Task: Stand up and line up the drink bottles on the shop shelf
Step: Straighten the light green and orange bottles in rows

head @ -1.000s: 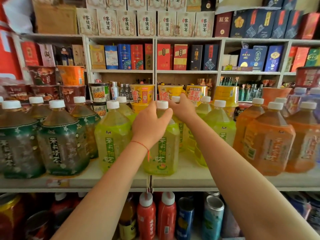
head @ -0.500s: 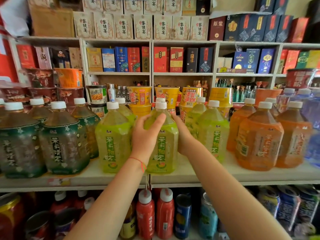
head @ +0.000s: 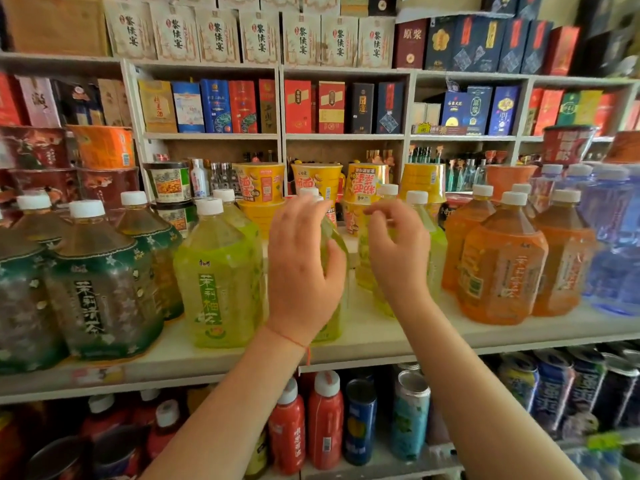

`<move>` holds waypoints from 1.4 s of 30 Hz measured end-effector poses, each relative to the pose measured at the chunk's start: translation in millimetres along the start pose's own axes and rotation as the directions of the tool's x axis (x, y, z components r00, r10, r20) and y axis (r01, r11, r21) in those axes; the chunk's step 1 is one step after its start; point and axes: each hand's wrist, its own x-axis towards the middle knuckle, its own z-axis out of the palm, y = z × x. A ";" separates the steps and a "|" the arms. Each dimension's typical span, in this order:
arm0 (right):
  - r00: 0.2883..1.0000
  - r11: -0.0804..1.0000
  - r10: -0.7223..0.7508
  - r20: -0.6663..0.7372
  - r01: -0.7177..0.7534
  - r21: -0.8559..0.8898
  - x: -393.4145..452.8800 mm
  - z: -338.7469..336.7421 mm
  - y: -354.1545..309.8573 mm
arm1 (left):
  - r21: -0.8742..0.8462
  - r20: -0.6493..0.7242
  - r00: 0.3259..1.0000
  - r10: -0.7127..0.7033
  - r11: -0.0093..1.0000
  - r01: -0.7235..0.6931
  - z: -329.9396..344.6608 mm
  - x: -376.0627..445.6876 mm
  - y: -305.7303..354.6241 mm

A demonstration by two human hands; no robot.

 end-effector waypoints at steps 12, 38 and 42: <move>0.866 0.910 0.414 0.282 -0.384 -0.157 36.3 -47.0 63.8 | -0.138 0.168 0.984 0.060 0.990 -0.037 43.6 -21.9 35.6; 0.740 0.897 0.434 0.513 -0.408 -0.169 100.7 -10.9 102.4 | 0.106 0.103 0.860 -0.500 0.865 0.490 83.5 36.3 68.9; 0.727 0.878 0.470 0.500 -0.442 -0.181 99.9 -17.2 105.6 | 0.133 0.081 0.859 -0.505 0.860 0.493 86.6 36.4 69.5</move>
